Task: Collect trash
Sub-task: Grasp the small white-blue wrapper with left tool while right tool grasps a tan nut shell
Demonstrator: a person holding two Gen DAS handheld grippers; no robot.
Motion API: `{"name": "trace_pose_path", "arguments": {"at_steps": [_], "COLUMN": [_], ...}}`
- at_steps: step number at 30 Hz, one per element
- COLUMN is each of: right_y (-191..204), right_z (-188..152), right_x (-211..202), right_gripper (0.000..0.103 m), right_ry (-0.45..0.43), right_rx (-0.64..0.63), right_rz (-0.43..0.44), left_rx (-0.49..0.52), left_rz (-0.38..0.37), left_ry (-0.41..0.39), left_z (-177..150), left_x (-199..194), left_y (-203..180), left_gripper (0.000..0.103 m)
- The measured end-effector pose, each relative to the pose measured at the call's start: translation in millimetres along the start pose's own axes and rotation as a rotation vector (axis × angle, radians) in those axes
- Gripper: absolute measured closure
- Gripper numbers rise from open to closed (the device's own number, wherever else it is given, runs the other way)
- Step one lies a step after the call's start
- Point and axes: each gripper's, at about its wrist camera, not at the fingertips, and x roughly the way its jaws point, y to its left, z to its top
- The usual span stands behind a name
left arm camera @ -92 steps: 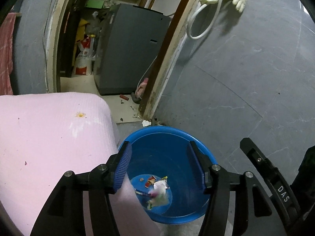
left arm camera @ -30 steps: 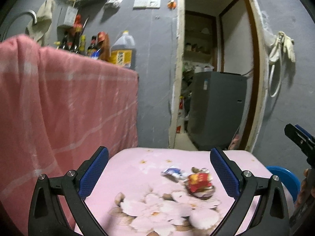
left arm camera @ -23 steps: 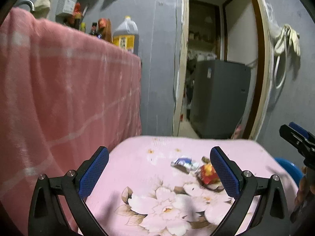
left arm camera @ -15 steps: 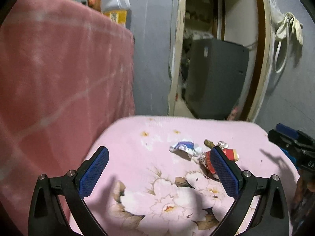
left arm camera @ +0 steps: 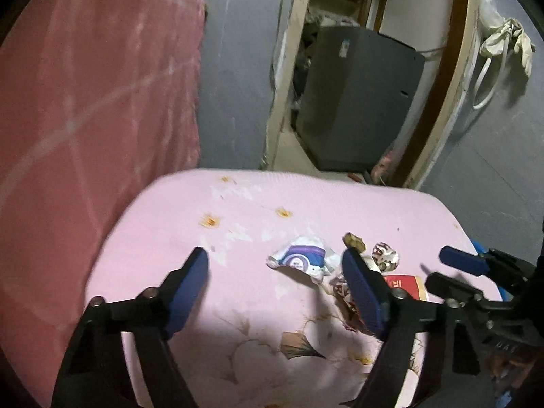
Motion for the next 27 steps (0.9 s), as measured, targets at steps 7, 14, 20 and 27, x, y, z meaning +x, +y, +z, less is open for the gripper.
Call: {"name": "trace_pose_path", "arguments": {"at_steps": [7, 14, 20, 27], "right_y": [9, 13, 17, 22], "right_z": [-6, -7, -5, -3], "right_x": [18, 29, 32, 34], "right_gripper": [0.066, 0.066, 0.066, 0.077], "right_ry": [0.103, 0.164, 0.184, 0.192], "right_rx": [-0.04, -0.06, -0.072, -0.109], "right_rz": [0.027, 0.035, 0.037, 0.05], "left_rx": [0.001, -0.033, -0.057, -0.063], "left_rz": [-0.072, -0.105, -0.135, -0.143], "left_ry": [0.088, 0.11, 0.116, 0.112], "left_z": [9, 14, 14, 13], "left_x": [17, 29, 29, 28], "left_y": [-2, 0, 2, 1], "left_gripper": [0.049, 0.069, 0.083, 0.087]}}
